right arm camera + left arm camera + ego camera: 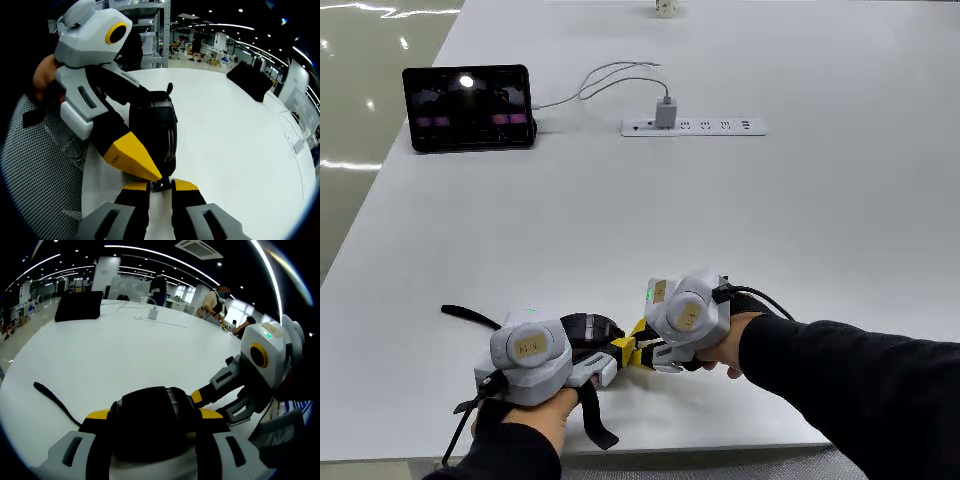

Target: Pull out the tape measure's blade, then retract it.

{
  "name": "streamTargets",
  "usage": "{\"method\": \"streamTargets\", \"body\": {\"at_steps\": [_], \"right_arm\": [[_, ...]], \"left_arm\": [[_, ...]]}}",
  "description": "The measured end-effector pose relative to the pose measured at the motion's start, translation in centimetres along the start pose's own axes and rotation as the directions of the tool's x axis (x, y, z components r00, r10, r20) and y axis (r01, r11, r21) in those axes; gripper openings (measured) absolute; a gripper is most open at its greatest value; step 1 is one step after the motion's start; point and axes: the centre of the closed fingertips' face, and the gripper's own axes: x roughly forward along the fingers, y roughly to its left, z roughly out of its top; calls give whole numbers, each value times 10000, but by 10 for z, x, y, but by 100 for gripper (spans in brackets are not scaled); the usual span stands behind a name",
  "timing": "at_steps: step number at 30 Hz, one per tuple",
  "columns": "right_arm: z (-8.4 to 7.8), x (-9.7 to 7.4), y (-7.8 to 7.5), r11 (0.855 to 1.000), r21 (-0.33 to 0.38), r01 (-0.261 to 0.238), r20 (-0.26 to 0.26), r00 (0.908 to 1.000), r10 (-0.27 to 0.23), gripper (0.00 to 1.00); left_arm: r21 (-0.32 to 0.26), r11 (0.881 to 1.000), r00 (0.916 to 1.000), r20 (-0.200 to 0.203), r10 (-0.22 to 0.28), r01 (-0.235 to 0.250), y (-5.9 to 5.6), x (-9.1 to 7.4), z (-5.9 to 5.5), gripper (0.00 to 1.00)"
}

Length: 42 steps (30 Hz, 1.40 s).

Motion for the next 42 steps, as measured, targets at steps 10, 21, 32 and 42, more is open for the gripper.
{"method": "streamTargets", "body": {"at_steps": [10,21,32,42], "right_arm": [[-3,-15,-3,9964,826,175,236,9995,-195,16],[-16,-37,-7,9806,1891,524,514,9967,-631,24],[-37,-63,-3,9687,2313,905,530,9930,-1054,35],[-62,-93,-9,9493,2767,1494,459,9847,-1683,42]], "left_arm": [[-204,9992,9994,-7,-345,345,2,-9,5,79],[-972,9863,9911,108,-1331,1335,-3,-16,12,99],[278,9831,9833,-282,-1799,1807,4,-26,15,99],[1371,9670,9764,-557,-2088,2146,18,-40,19,99]]}}
